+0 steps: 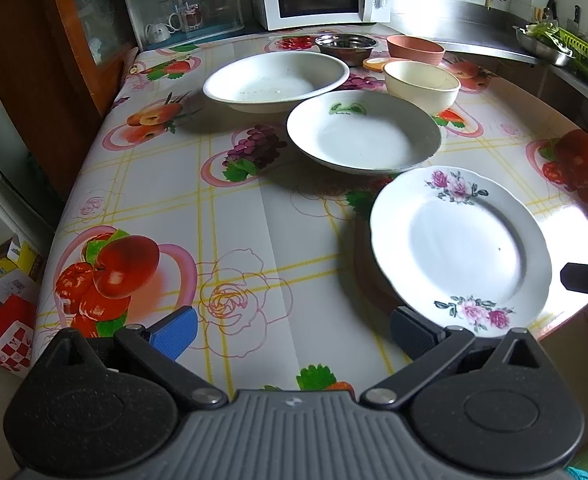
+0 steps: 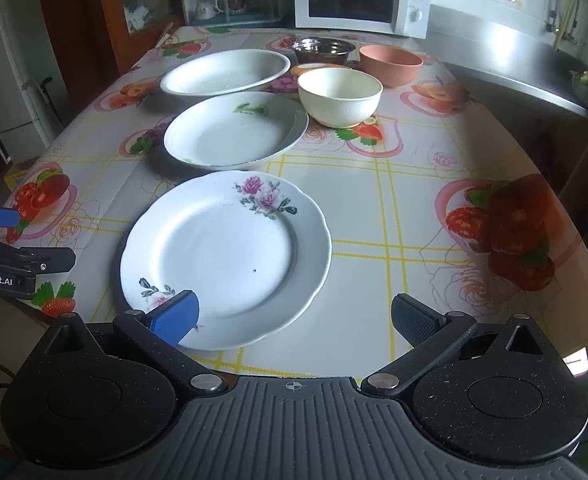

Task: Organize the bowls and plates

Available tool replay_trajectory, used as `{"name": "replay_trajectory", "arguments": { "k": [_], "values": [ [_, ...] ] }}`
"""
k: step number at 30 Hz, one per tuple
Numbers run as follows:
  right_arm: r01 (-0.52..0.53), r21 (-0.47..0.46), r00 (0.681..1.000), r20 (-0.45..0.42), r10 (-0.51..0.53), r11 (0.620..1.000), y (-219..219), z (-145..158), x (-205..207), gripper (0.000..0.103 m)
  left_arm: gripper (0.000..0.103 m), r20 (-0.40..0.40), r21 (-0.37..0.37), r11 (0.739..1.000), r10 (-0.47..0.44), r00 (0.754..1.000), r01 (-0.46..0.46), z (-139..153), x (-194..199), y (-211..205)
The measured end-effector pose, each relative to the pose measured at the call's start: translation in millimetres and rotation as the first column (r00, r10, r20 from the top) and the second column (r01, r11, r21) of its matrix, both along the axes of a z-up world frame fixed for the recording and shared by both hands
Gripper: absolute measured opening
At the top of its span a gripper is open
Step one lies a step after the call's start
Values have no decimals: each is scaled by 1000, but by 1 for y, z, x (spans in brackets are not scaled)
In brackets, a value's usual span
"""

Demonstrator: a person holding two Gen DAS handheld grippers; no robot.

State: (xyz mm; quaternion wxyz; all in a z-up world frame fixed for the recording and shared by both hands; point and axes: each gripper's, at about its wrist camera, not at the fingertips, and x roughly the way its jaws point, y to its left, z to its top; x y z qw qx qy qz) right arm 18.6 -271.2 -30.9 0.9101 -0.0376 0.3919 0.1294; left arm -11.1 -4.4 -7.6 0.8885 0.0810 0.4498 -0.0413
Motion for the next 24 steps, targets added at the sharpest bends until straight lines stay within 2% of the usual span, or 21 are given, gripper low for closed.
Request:
{"name": "replay_trajectory", "arguments": {
  "k": [24],
  "values": [
    [-49,-10,999,0,49,999,7,-4,-21,103,103,3,-6,1000,11,1000,-11,3,-12,0]
  ]
}}
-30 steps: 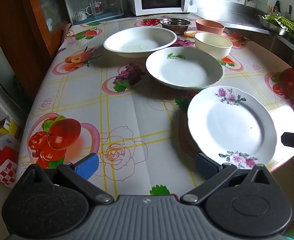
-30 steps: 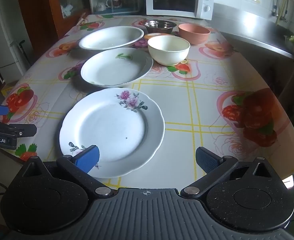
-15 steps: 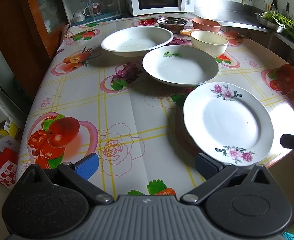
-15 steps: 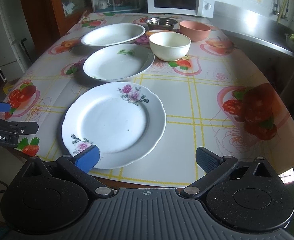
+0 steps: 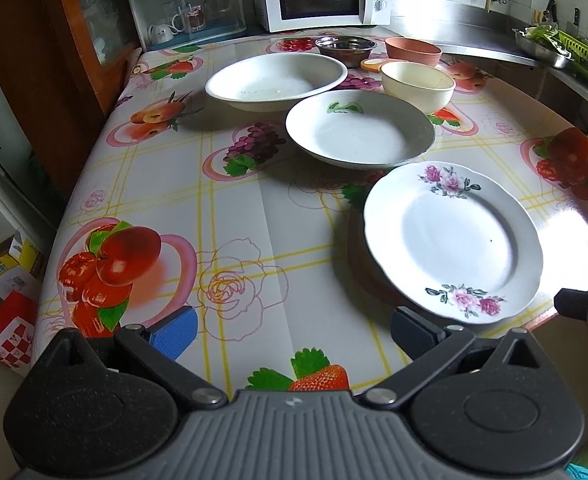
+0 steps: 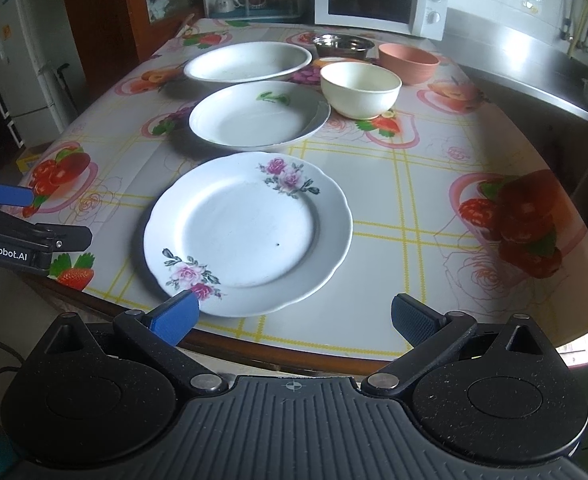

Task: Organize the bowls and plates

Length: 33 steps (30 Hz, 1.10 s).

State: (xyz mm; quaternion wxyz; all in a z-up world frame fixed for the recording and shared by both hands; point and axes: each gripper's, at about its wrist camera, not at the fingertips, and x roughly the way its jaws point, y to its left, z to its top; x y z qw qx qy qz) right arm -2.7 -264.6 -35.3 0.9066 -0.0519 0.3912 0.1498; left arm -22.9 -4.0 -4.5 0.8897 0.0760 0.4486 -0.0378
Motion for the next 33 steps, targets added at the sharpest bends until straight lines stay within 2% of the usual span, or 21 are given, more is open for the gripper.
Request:
{"name": "replay_trajectory", "arguments": {
  "k": [33],
  "values": [
    [-16,3,1000,-12,16,1000,3,-1,7,103,103,-16,4,1000,10,1000,-10,-4,2,-1]
  ]
}}
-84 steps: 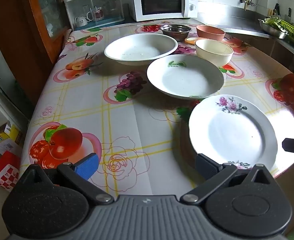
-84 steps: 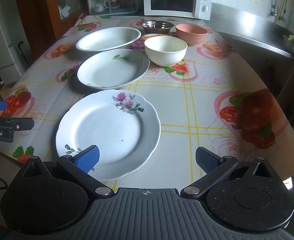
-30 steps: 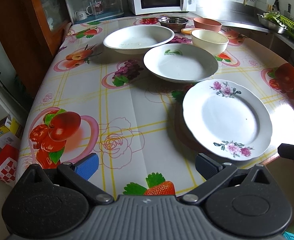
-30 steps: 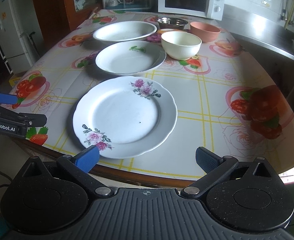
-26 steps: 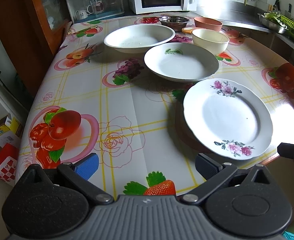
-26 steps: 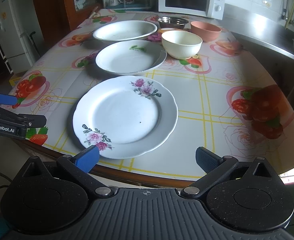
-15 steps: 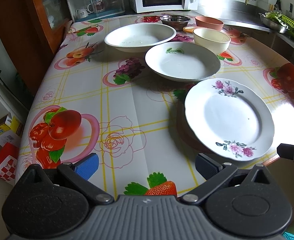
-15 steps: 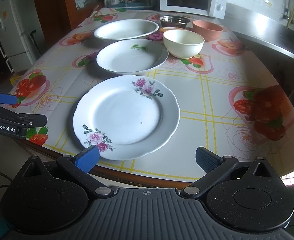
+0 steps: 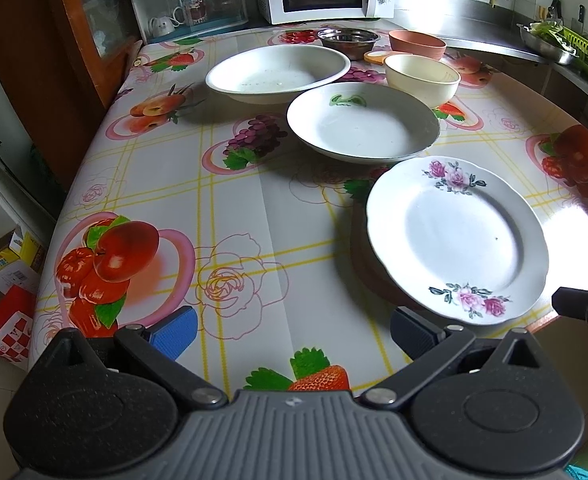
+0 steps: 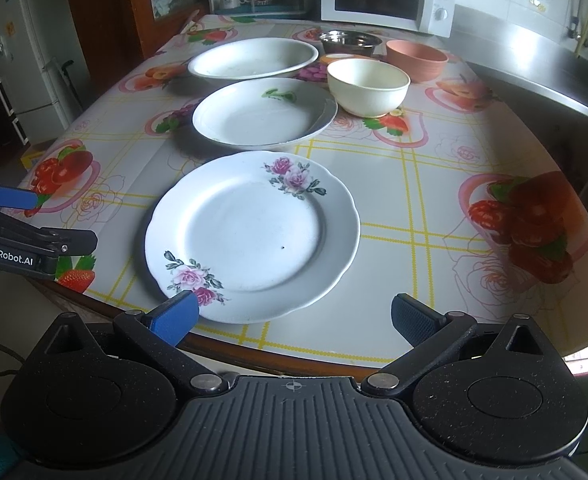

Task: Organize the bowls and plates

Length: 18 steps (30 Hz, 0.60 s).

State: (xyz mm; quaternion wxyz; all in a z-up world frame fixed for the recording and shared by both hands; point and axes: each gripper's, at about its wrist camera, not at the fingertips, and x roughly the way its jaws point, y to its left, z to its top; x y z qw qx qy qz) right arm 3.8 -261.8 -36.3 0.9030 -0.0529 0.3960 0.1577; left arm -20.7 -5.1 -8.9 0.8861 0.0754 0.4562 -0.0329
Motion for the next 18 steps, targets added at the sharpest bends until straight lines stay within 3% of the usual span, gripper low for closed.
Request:
{"name": "replay_trajectory", "arguments": {
  "k": [18],
  "values": [
    [-10,1,1000,0,10,1000,2,0,3,103,103,-4,3,1000,-2,1000,2,-1,3,-3]
  ]
}}
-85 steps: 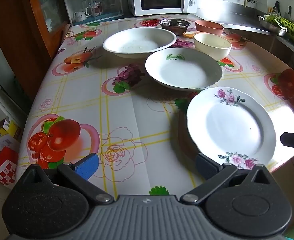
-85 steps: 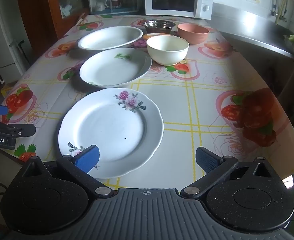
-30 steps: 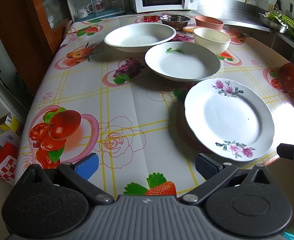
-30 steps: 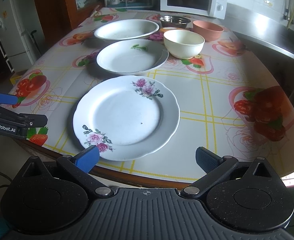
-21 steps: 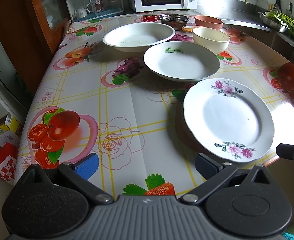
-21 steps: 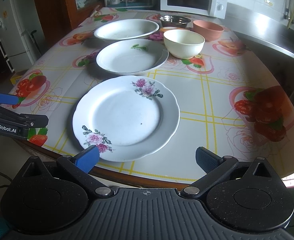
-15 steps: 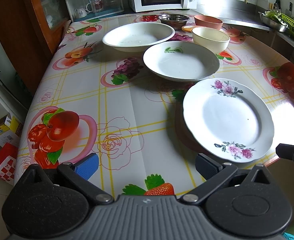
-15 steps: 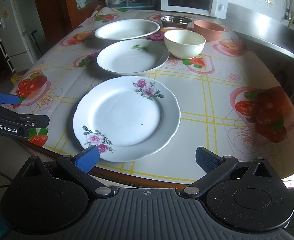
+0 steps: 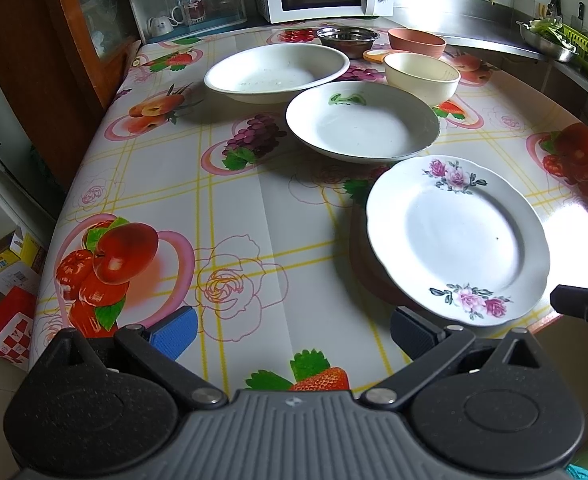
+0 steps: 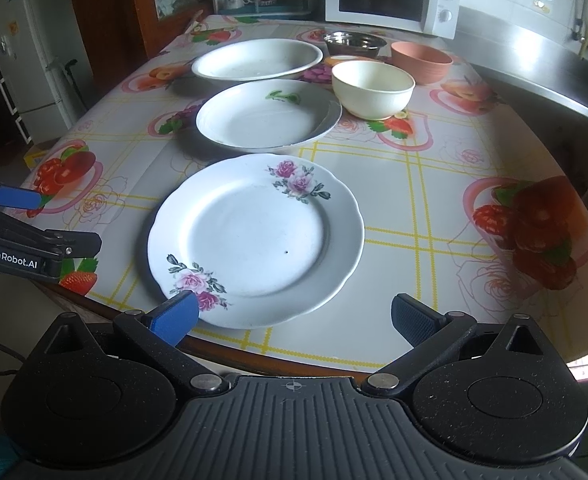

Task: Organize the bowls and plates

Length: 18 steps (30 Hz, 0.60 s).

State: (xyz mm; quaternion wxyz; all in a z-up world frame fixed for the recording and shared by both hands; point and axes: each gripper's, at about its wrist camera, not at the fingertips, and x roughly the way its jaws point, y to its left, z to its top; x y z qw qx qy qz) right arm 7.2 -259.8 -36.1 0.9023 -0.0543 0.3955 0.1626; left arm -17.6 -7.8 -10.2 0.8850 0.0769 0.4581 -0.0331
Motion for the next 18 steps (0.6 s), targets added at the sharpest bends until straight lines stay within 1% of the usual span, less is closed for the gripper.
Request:
{"name": "replay_trajectory", "arguments": {
  "k": [18],
  "values": [
    [-15,1,1000,-4,15,1000,3,0,6,103,103,-13,6,1000,-6,1000,6,-2,7,1]
  ]
}}
